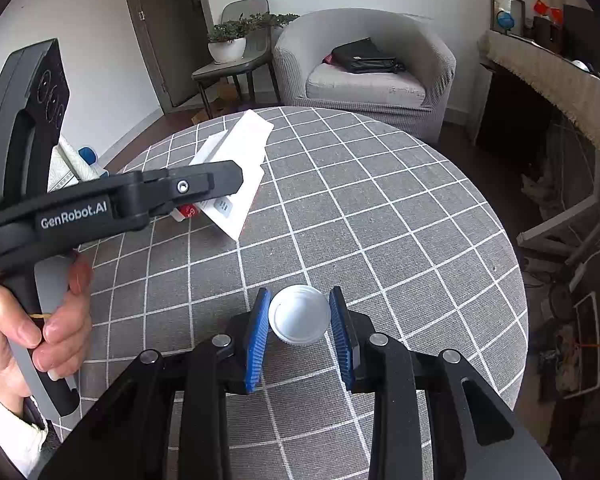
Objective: Collect trash
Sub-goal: 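Grasp the white paper box with the left tool while the right tool grasps the small white lid, then carry the paper box and small lid over the green trash bin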
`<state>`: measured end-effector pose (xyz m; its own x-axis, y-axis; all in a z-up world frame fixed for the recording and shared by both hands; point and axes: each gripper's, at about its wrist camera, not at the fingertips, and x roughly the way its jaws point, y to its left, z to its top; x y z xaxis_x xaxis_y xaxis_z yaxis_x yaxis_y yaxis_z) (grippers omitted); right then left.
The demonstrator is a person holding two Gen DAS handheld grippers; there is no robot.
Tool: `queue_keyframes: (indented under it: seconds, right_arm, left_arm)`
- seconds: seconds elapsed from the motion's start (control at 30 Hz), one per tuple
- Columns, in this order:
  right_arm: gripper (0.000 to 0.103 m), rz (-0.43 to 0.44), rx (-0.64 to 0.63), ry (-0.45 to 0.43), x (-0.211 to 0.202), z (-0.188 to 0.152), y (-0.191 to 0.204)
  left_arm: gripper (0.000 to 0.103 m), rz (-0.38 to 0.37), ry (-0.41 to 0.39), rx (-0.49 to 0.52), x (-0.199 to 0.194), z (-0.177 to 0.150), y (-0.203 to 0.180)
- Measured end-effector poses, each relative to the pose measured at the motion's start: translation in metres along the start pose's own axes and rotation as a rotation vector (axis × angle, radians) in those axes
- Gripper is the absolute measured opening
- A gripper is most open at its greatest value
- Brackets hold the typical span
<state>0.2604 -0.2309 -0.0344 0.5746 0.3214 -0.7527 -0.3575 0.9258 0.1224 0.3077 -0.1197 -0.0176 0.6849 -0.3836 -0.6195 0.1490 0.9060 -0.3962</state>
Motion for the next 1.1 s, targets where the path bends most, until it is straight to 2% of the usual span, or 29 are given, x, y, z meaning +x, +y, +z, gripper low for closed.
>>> queue_keyframes:
  seconds: [0.27,0.47,0.7,1.1]
  right_arm:
    - [0.030,-0.002,0.041,-0.044,-0.014,-0.002,0.022]
    - [0.030,0.000,0.057,-0.059,-0.017,-0.015,0.053]
    - [0.030,0.012,0.036,-0.071,-0.014,-0.033,0.100]
    - [0.030,0.097,-0.004,-0.106,-0.011,-0.036,0.191]
  left_arm:
    - [0.067,0.018,-0.013,0.056,-0.053,-0.023,0.016]
    - [0.067,0.043,-0.033,0.044,-0.094,-0.047,0.043]
    - [0.067,0.065,-0.064,0.037,-0.148,-0.067,0.071]
    - [0.067,0.173,-0.095,0.036,-0.226,-0.088,0.136]
